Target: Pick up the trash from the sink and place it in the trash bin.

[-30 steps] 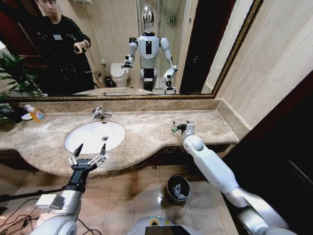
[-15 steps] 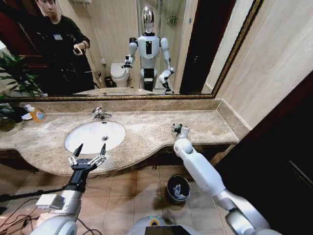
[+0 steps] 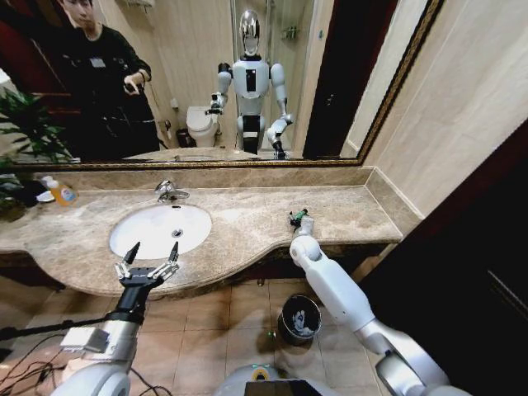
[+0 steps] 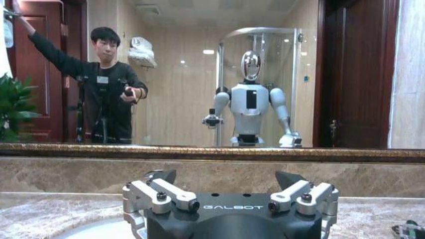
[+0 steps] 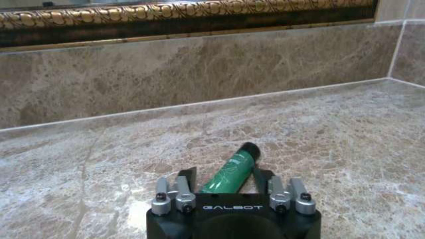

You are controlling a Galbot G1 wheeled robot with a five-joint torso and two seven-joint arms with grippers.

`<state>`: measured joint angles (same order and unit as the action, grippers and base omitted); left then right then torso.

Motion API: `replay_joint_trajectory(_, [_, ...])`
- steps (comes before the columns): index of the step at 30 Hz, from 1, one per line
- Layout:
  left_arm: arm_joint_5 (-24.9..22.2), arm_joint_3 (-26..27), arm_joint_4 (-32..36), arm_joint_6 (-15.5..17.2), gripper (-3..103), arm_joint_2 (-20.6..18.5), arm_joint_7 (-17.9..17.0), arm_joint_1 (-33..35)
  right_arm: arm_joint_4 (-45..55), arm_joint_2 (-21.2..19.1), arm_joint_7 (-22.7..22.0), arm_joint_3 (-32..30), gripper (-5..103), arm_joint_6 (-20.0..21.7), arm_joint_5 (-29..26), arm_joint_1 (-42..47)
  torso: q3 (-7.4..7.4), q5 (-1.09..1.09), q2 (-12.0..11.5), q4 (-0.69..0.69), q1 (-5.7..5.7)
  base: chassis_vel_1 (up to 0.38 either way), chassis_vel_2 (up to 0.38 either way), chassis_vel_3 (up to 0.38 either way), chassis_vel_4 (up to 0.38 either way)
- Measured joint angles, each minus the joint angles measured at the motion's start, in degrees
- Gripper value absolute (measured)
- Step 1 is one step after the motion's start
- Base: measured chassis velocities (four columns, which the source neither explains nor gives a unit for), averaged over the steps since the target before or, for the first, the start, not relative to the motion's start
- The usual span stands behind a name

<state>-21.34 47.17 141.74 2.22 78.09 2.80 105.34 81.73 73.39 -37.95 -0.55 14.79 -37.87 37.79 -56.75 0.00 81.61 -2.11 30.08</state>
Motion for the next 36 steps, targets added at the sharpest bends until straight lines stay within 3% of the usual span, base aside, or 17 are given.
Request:
replay_joint_trajectory(5, [0.0,0.0,0.0,0.0,100,0.0,0.0,0.0,0.1,-0.3,0.8,0.1,37,-0.5,0.5,0.3,0.00,0.00,0.0,0.00,0.00,0.000,0.000,0.000,0.000])
replay_joint_trajectory(6, [0.0,0.0,0.0,0.0,100,0.0,0.0,0.0,0.1,-0.4,0.9,0.1,37,-0.6,0.5,0.4,0.00,0.00,0.0,0.00,0.00,0.000,0.000,0.000,0.000])
replay_joint_trajectory(7, [0.0,0.0,0.0,0.0,100,0.0,0.0,0.0,0.1,-0.4,1.1,0.1,26,-0.7,0.6,0.5,0.00,0.00,0.0,0.00,0.00,0.000,0.000,0.000,0.000])
replay_joint_trajectory(9, [0.0,0.0,0.0,0.0,100,0.0,0.0,0.0,0.1,-0.5,1.3,0.1,21,-0.7,0.7,0.6,0.00,0.00,0.0,0.00,0.00,0.000,0.000,0.000,0.000])
replay_joint_trajectory(11, [0.0,0.0,0.0,0.0,100,0.0,0.0,0.0,0.1,-0.5,1.4,0.1,21,-0.8,0.8,0.6,0.00,-0.01,0.0,0.00,0.00,0.000,0.000,0.000,0.000])
replay_joint_trajectory(15, [0.0,0.0,0.0,0.0,100,0.0,0.0,0.0,0.9,-1.2,2.1,0.1,7,-1.2,1.7,1.2,0.00,0.00,0.0,0.00,0.00,0.000,0.000,0.000,0.000])
replay_joint_trajectory(20, [0.0,0.0,0.0,0.0,100,0.0,0.0,0.0,3.3,-3.1,3.8,0.2,6,-1.8,2.7,2.0,0.00,0.00,0.0,0.00,0.00,0.000,0.000,0.000,0.000])
replay_joint_trajectory(22, [0.0,0.0,0.0,0.0,100,0.0,0.0,0.0,5.6,-5.7,8.3,0.0,6,-3.0,3.9,3.5,0.00,0.02,0.0,-0.01,0.00,0.000,0.000,0.000,0.000])
replay_joint_trajectory(23, [0.0,0.0,0.0,0.0,100,0.0,0.0,0.0,5.6,-5.7,8.3,0.0,6,-3.0,3.9,3.5,0.00,0.02,0.0,-0.01,0.00,0.000,0.000,0.000,0.000])
replay_joint_trajectory(26, [0.0,0.0,0.0,0.0,100,0.0,0.0,0.0,10.3,-10.3,20.6,-2.7,6,-4.0,6.6,8.0,0.00,0.01,0.0,0.00,0.00,0.000,0.000,0.000,0.000])
replay_joint_trajectory(27, [0.0,0.0,0.0,0.0,100,0.0,0.0,0.0,10.3,-10.3,20.6,-2.7,6,-4.0,6.6,8.0,0.00,0.01,0.0,0.00,0.00,0.000,0.000,0.000,0.000])
replay_joint_trajectory(30, [0.0,0.0,0.0,0.0,100,0.0,0.0,0.0,17.1,-15.4,28.0,-5.3,6,-5.0,6.5,14.0,0.00,0.02,0.0,0.01,0.00,0.000,0.000,0.000,0.000])
replay_joint_trajectory(36, [0.0,0.0,0.0,0.0,100,0.0,0.0,0.0,26.2,-20.3,29.6,-7.8,6,-4.5,3.6,19.8,0.00,0.02,0.0,-0.01,-0.01,0.000,0.000,0.000,0.000])
